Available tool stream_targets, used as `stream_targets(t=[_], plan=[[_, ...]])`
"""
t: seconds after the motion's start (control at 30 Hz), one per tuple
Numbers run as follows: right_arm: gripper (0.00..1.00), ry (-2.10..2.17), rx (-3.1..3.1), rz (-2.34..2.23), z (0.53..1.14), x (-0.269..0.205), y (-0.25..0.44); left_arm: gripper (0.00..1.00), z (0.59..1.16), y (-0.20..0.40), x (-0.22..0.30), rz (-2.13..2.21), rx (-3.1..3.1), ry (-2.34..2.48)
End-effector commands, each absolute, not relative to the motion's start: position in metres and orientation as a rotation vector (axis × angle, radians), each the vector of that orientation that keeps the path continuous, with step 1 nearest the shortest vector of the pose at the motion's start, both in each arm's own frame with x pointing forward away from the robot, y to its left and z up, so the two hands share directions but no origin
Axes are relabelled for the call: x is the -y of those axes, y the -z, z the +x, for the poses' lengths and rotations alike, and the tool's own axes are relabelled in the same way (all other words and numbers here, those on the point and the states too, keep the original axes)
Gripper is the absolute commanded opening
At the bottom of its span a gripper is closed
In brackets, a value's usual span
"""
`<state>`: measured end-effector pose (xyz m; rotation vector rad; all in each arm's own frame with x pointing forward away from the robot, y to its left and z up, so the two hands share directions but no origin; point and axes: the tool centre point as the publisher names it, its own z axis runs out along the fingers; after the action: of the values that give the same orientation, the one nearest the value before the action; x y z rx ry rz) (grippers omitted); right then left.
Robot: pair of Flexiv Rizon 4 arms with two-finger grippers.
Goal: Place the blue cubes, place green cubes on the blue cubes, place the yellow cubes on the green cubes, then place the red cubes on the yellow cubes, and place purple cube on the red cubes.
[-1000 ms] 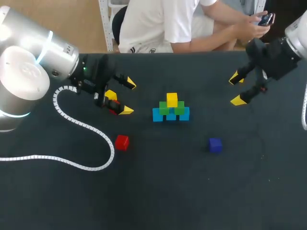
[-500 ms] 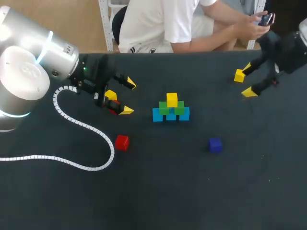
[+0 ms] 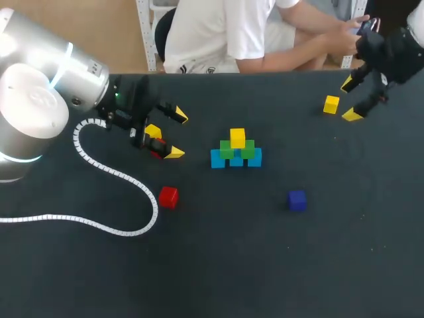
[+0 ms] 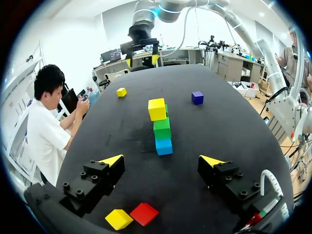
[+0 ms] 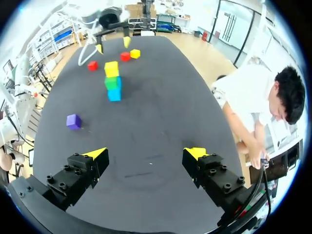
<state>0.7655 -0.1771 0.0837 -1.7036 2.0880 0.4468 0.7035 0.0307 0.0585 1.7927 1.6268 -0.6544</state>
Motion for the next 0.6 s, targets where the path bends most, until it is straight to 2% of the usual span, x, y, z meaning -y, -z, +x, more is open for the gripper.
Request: stream_targets(t=[0.03, 0.6], plan=[[1.0, -0.461, -2.105, -1.706, 0.786, 0.178, -0.073, 1.0, 0.705, -0.058, -0.03, 1.797, -1.629, 0.656], [1.0, -0.391, -2.173, -1.661, 0.805, 0.197, -0.039, 1.0, 0.705, -0.058, -0.03, 1.797, -1.629, 0.656]])
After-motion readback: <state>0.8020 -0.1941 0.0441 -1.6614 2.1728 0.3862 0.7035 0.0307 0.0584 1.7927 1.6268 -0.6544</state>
